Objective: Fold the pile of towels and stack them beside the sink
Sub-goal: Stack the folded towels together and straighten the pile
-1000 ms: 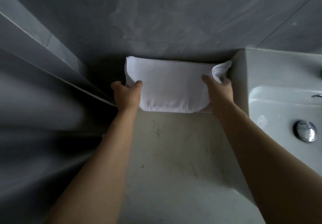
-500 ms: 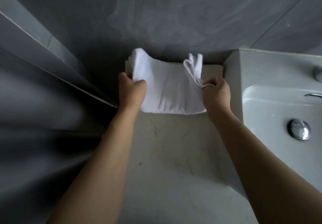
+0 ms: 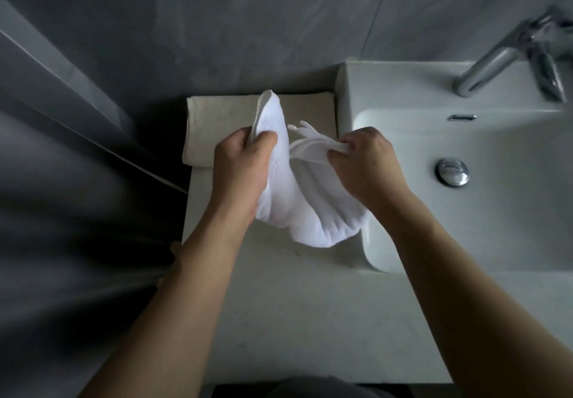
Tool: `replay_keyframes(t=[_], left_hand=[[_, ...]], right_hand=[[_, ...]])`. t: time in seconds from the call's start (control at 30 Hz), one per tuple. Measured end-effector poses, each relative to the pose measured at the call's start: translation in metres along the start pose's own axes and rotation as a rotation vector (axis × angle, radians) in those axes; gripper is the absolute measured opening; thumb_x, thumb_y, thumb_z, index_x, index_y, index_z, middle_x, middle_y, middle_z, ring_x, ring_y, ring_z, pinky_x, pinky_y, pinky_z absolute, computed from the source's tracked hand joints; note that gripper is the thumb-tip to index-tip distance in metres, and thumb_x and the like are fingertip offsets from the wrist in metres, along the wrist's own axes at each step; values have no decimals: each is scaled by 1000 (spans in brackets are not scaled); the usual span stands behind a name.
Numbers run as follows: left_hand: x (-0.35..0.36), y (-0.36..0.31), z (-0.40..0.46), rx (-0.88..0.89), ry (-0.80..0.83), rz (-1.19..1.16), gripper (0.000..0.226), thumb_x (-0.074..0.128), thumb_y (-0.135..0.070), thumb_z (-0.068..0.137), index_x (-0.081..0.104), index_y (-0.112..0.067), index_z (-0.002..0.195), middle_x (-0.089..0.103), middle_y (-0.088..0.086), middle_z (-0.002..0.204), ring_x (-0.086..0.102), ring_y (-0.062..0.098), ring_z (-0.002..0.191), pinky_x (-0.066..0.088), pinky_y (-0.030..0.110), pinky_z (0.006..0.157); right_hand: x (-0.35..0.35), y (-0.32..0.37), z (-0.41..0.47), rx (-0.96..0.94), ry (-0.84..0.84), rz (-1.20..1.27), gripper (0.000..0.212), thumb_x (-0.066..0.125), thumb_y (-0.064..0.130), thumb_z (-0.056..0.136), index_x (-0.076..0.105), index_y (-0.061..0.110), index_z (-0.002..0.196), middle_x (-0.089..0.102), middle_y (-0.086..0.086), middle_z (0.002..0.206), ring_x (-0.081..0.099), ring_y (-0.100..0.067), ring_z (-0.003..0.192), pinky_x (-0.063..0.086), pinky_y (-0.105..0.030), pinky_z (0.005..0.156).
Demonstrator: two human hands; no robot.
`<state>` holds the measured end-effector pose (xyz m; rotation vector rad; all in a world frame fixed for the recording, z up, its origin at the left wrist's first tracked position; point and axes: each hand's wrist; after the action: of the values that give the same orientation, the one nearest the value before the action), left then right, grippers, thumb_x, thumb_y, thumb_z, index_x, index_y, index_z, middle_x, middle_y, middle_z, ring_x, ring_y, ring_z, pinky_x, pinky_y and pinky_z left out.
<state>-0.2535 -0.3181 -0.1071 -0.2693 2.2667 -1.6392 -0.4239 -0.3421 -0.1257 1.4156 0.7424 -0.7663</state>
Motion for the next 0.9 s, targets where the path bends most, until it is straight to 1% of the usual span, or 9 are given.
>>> replay_keyframes(t=[0.07, 0.17, 0.3, 0.4, 0.47, 0.53, 0.63, 0.77, 0.9], left_hand=[[18, -9, -27, 10, 31, -29, 34, 62, -31, 73, 53, 2, 78, 43, 5, 68, 42, 13, 63, 33, 31, 61], [51, -21, -66, -12, 84, -77, 47, 63, -34, 69, 52, 8, 86, 42, 6, 72, 40, 18, 68, 32, 34, 65], [112, -28, -117, -53, 114, -107, 30, 66, -34, 65, 58, -10, 81, 42, 4, 77, 40, 17, 71, 31, 34, 68], [164, -29, -154, -59, 125, -130, 26, 67, -34, 64, 60, -16, 83, 43, 3, 77, 41, 16, 72, 32, 34, 69], [196, -32, -172, -52, 177, -136, 25, 66, -32, 65, 59, -14, 82, 43, 3, 79, 41, 17, 74, 31, 34, 70], [223, -36, -185, -49, 207, -134, 33, 64, -30, 67, 54, -2, 78, 41, 5, 77, 37, 18, 72, 29, 34, 69], [260, -39, -195, -21, 272, -132, 41, 63, -29, 72, 46, 7, 81, 34, 6, 68, 33, 16, 64, 27, 30, 62], [308, -51, -198, -2, 336, -113, 23, 64, -22, 84, 51, -6, 73, 42, 5, 72, 41, 16, 68, 33, 31, 64], [365, -64, -204, 16, 316, -126, 24, 64, -27, 81, 51, -8, 76, 38, 5, 75, 38, 15, 69, 30, 33, 66]], right_hand=[[-21, -17, -18, 76, -28, 93, 22, 55, 18, 82, 55, 10, 62, 45, 2, 54, 39, -14, 51, 21, -30, 51], [-53, -61, -45, 233, -90, 303, 21, 57, 20, 78, 51, 6, 64, 40, 3, 50, 36, -16, 51, 29, -29, 48], [-100, -129, -78, 334, -128, 448, 15, 62, 18, 77, 58, 13, 63, 44, 11, 50, 39, -10, 52, 33, -26, 52], [-137, -174, -97, 363, -163, 486, 22, 62, 18, 76, 63, 29, 57, 48, 16, 47, 42, -2, 47, 34, -20, 48], [-158, -200, -104, 402, -191, 494, 20, 62, 20, 75, 60, 27, 56, 45, 15, 46, 41, -7, 48, 34, -21, 49], [-175, -222, -108, 414, -221, 479, 19, 61, 21, 75, 61, 29, 57, 44, 13, 46, 40, -11, 51, 35, -24, 50], [-198, -251, -108, 439, -308, 468, 4, 62, 22, 74, 62, 20, 70, 47, 10, 51, 43, -13, 53, 37, -26, 51], [-228, -286, -103, 466, -413, 500, 12, 61, 23, 72, 60, 11, 72, 46, 7, 53, 41, -13, 52, 36, -28, 51], [-275, -328, -91, 468, -519, 568, 12, 64, 21, 74, 67, 24, 63, 54, 11, 56, 47, -7, 53, 38, -22, 47]])
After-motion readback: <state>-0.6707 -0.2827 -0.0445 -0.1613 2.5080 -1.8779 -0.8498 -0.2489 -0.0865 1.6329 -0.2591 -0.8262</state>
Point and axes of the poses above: each hand's wrist, its own z-axis towards the middle knuckle, its own x-axis out of the palm, y = z × x
